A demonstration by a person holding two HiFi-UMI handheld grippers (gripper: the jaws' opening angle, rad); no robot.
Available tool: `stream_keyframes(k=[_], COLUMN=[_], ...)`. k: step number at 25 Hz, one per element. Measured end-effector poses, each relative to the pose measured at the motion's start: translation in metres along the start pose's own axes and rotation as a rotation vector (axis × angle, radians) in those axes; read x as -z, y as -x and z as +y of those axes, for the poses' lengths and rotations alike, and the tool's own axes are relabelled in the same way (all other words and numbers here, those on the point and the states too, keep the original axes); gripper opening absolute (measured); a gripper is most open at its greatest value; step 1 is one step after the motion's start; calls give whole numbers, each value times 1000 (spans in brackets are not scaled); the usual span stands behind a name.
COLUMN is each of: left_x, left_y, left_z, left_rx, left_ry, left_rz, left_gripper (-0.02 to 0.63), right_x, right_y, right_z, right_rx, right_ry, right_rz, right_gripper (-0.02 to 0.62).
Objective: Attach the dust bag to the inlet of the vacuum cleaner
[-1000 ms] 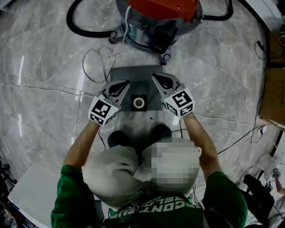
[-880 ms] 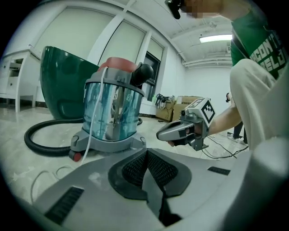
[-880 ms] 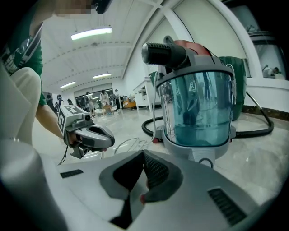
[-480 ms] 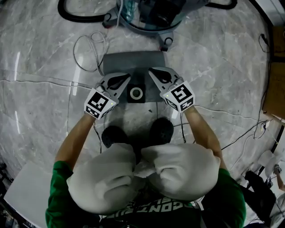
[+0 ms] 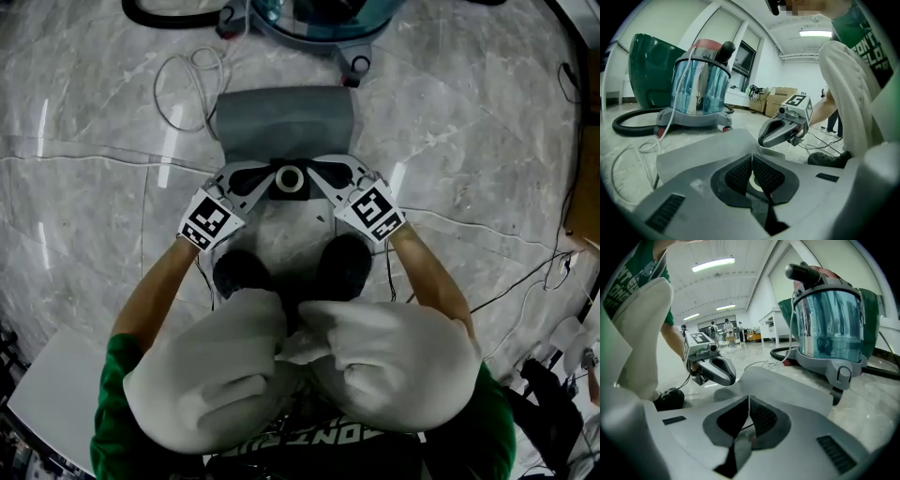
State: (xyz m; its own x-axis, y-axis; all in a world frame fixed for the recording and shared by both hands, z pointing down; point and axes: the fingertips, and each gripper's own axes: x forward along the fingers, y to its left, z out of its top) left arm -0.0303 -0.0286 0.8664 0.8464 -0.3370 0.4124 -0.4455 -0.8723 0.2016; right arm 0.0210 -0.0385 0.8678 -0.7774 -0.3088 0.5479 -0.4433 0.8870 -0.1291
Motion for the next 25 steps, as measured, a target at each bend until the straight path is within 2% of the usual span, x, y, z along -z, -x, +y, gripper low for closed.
stream_keyframes(k=[5,9,15,21,23,25], left_x=[25,41,58,69,73,81], left_y=[0,1,4,6,5,3], left_z=[-24,-38,-46,-42,-43,-44], left_rx=[55,79,86,70,70,67], left_ry=[-13,-31,-59,-64,-78,-87], left_rz=[69,114,162,195,208,225], left_gripper=[6,6,13,66,74,80], right_x=[18,30,50,61,65,69], right_y=[-3,-2,-1,0,0,-1], right_z=[22,34,45,52,55,58], right_rx=[-49,-54,-69,-72,-78,-87], right_ry=[34,88,154,206,235,255], right_rz=[34,62,99,134,151,168], right_gripper=[9,11,11,12,23,60])
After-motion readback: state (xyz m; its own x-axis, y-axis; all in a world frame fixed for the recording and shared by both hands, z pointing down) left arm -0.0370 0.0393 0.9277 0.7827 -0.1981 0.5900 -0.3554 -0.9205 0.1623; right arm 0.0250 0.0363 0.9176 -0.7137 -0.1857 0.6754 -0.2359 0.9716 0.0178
